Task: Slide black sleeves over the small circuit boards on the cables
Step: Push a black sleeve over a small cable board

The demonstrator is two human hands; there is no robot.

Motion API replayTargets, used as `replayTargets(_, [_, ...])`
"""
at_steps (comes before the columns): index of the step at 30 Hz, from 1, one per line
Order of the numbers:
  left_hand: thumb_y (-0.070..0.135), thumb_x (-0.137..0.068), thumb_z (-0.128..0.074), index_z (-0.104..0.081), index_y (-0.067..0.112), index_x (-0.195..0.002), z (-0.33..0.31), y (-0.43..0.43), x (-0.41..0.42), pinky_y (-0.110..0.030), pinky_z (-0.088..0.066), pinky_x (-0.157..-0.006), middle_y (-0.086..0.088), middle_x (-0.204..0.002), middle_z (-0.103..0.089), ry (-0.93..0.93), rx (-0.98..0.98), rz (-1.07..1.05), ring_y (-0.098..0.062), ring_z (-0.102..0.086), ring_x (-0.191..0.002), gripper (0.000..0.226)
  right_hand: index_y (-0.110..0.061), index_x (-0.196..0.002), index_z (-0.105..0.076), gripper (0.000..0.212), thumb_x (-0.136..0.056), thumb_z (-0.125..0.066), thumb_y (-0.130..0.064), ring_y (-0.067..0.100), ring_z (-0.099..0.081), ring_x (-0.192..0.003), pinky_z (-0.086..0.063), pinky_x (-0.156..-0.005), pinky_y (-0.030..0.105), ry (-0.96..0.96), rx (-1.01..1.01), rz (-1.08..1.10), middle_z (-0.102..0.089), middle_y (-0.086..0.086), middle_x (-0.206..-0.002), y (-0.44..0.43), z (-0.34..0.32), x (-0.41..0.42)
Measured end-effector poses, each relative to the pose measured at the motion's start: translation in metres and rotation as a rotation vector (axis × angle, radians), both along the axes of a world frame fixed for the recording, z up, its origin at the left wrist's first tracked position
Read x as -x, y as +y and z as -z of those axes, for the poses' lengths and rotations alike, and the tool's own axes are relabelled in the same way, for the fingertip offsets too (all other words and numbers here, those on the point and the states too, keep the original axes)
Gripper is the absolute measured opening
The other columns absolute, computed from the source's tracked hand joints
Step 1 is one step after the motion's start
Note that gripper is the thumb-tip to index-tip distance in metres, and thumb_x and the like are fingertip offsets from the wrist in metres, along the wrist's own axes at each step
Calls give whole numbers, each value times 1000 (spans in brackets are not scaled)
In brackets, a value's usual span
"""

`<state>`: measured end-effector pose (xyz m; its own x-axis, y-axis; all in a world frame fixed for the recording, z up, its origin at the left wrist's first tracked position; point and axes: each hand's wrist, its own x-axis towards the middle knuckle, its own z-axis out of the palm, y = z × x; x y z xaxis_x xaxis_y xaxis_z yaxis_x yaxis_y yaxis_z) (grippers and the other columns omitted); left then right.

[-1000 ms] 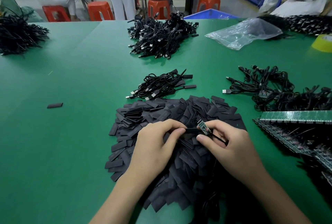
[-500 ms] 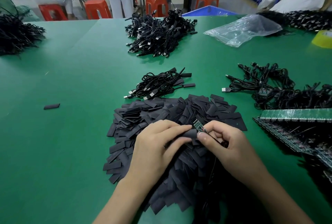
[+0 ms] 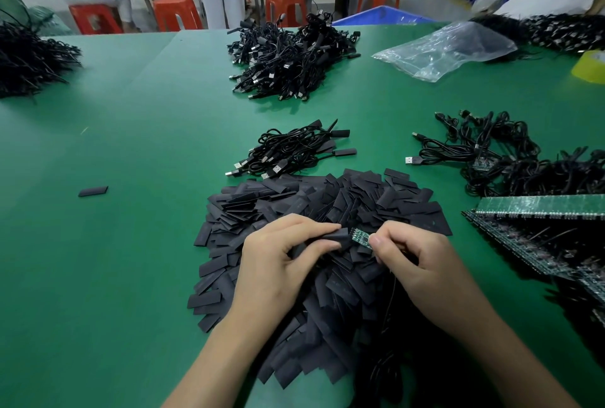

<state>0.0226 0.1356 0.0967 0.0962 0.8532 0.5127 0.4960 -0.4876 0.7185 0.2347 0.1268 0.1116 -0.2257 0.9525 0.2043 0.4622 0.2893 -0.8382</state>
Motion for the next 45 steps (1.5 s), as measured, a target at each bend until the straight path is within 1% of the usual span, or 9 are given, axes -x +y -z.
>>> replayTargets(9, [21, -85, -83, -83, 19, -101, -2, -1, -2, -27, -56, -83, 12, -95, -76, 28, 10, -2, -5, -71, -91, 16, -18, -72, -51, 35, -98, -54, -41, 15, -38, -54, -33, -55, 35, -73, -54, -9, -44, 6, -60, 1, 4, -1])
replayTargets(15, [38, -89, -75, -81, 31, -105, 5, 1, 2, -32, -50, -81, 20, -99, -72, 185, -29, -13, -2, -66, -88, 19, -23, -73, -52, 37, -95, -47, -52, 14, -44, -55, -34, -54, 31, -185, -81, -5, -49, 0, -60, 2, 6, -6])
replayTargets(18, [45, -91, -72, -78, 38, -110, 7, 4, 7, -27, -40, -80, 24, -103, -70, 289, -73, 12, -6, -58, -80, 21, -23, -72, -53, 34, -95, -51, -49, 14, -45, -57, -33, -54, 29, -212, -70, -15, -50, 0, -60, 3, 7, -6])
replayTargets(23, [45, -93, -70, -79, 35, -110, 8, 8, 14, -37, -41, -79, 22, -104, -72, 342, -127, 73, -9, -63, -82, 22, -21, -71, -56, 33, -95, -54, -45, 14, -45, -57, -31, -54, 25, -189, -28, -42, -52, 1, -61, 3, 4, -6])
replayTargets(31, [41, -91, -75, -80, 32, -109, 7, 7, 13, -31, -39, -79, 20, -102, -73, 346, -179, 60, -9, -64, -80, 21, -20, -68, -54, 34, -102, -61, -25, 4, -42, -55, -30, -54, 18, -126, 49, -46, -48, -8, -59, 3, 5, -7])
replayTargets(34, [45, -90, -73, -79, 35, -110, 8, 5, 11, -28, -38, -81, 22, -102, -72, 273, -119, 56, 3, -54, -81, 24, -20, -69, -55, 34, -103, -60, -27, 4, -43, -55, -31, -54, 16, -116, 34, -52, -49, -10, -59, 3, 5, -7])
replayTargets(37, [46, -91, -71, -78, 36, -112, 9, 4, 10, -28, -38, -82, 23, -103, -71, 260, -70, 63, 0, -54, -82, 25, -22, -72, -57, 33, -98, -54, -42, 10, -45, -56, -31, -54, 22, -156, -1, -59, -54, -1, -63, 2, 5, -5])
replayTargets(41, [45, -92, -71, -78, 35, -113, 7, 4, 11, -33, -42, -83, 22, -104, -72, 276, -52, 101, -3, -59, -87, 24, -27, -73, -56, 30, -95, -52, -47, 17, -47, -56, -35, -54, 31, -185, -25, -76, -54, 0, -62, 2, 6, -6])
replayTargets(45, [48, -93, -67, -79, 33, -112, 5, 4, 10, -22, -38, -82, 21, -104, -73, 298, -42, 171, 11, -49, -86, 27, -31, -76, -56, 28, -94, -49, -52, 17, -51, -59, -41, -58, 37, -208, -36, -92, -56, -3, -63, 3, 9, -8])
